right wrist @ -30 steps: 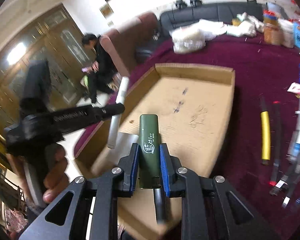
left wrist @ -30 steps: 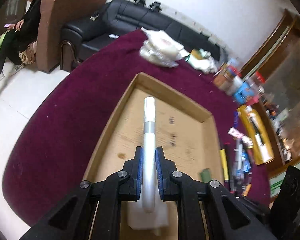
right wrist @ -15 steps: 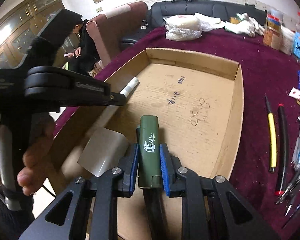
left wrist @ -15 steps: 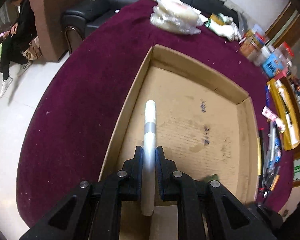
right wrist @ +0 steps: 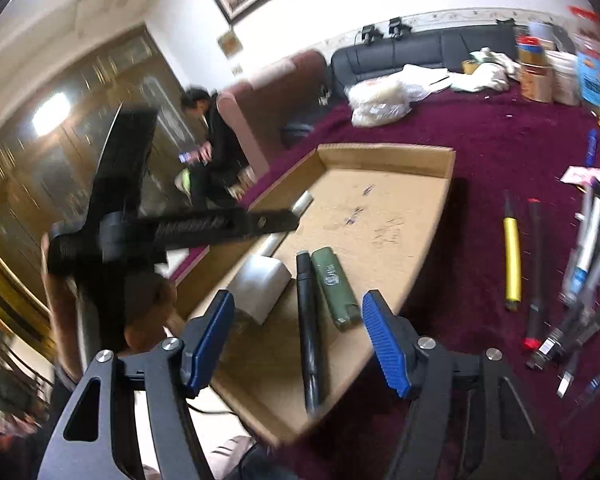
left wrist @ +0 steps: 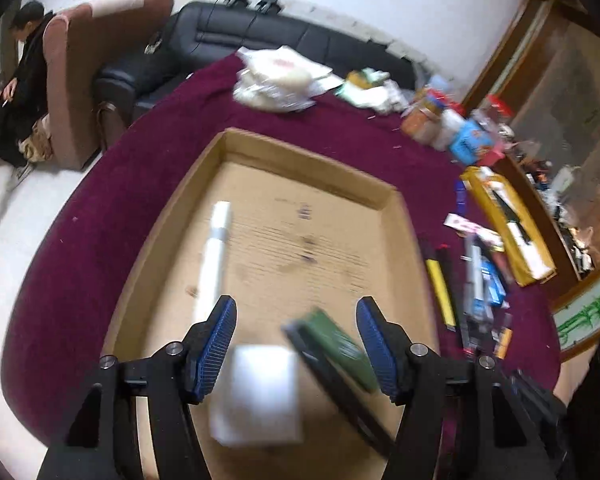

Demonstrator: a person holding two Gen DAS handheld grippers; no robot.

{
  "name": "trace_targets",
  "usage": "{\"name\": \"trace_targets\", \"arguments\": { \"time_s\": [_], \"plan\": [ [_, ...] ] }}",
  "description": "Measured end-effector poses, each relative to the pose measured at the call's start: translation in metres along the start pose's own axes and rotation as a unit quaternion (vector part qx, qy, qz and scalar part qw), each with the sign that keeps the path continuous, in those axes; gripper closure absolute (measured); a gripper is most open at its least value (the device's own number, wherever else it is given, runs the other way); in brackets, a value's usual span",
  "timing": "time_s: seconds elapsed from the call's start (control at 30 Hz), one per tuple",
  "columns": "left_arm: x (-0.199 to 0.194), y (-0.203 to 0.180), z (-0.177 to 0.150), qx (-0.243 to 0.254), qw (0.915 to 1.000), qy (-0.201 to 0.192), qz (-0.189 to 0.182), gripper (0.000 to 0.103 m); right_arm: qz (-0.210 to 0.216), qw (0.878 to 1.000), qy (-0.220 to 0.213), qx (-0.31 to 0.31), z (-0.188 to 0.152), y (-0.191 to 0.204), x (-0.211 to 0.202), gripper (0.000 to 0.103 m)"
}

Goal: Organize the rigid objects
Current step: 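Move both open tools back over the pile of pens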

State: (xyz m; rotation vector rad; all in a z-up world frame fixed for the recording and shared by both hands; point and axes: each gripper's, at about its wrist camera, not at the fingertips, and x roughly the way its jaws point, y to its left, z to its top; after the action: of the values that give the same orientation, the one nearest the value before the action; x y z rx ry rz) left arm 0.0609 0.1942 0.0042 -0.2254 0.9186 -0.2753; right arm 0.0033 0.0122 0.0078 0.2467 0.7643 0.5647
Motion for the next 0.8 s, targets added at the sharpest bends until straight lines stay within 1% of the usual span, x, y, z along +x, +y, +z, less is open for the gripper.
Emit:
{"name": "trace_targets", "arguments": {
  "time_s": [0.07, 0.13, 0.2, 0.23, 0.3, 0.43, 0.53, 0.6, 0.7, 0.8],
  "plan": [
    [-0.009, -0.022, -0.009, 0.016, 0.9998, -0.006, -0.014, 0.037, 0.007, 1.0, -0.014, 0.011, -0.004, -0.012, -0.021, 0.033],
    [-0.017, -0.044, -0.018, 0.029, 0.9987, -0.001, -0.042, 0.037, 0.003, 1.0, -0.019, 0.023, -0.01, -0.027, -0.037, 0.032],
    [-0.028, -0.066, -0.027, 0.052, 0.9964, -0.007, -0.067, 0.036, -0.014, 0.999, -0.008, 0.043, -0.011, -0.041, -0.042, 0.032],
    [-0.03, -0.076, -0.03, 0.064, 0.995, -0.011, -0.075, 0.033, -0.019, 0.998, -0.004, 0.051, -0.01, -0.047, -0.044, 0.032],
    [-0.028, -0.091, -0.032, 0.078, 0.9934, -0.006, -0.084, 0.032, -0.017, 0.997, -0.005, 0.072, -0.007, -0.058, -0.05, 0.032],
    [-0.02, -0.105, -0.038, 0.074, 0.992, 0.017, -0.101, 0.032, -0.032, 0.992, -0.014, 0.121, -0.016, -0.082, -0.06, 0.032],
    [-0.021, -0.116, -0.043, 0.095, 0.991, 0.013, -0.094, 0.032, -0.043, 0.988, -0.005, 0.146, -0.022, -0.096, -0.058, 0.032],
    [-0.022, -0.121, -0.047, 0.102, 0.9903, 0.012, -0.094, 0.032, -0.048, 0.987, -0.005, 0.155, -0.025, -0.103, -0.06, 0.032],
    [-0.021, -0.124, -0.054, 0.11, 0.9879, 0.008, -0.108, 0.032, -0.054, 0.985, -0.016, 0.164, -0.031, -0.107, -0.072, 0.032],
    [-0.012, -0.121, -0.062, 0.087, 0.9888, 0.01, -0.121, 0.032, -0.075, 0.984, -0.037, 0.158, -0.041, -0.108, -0.093, 0.032]
  ]
}}
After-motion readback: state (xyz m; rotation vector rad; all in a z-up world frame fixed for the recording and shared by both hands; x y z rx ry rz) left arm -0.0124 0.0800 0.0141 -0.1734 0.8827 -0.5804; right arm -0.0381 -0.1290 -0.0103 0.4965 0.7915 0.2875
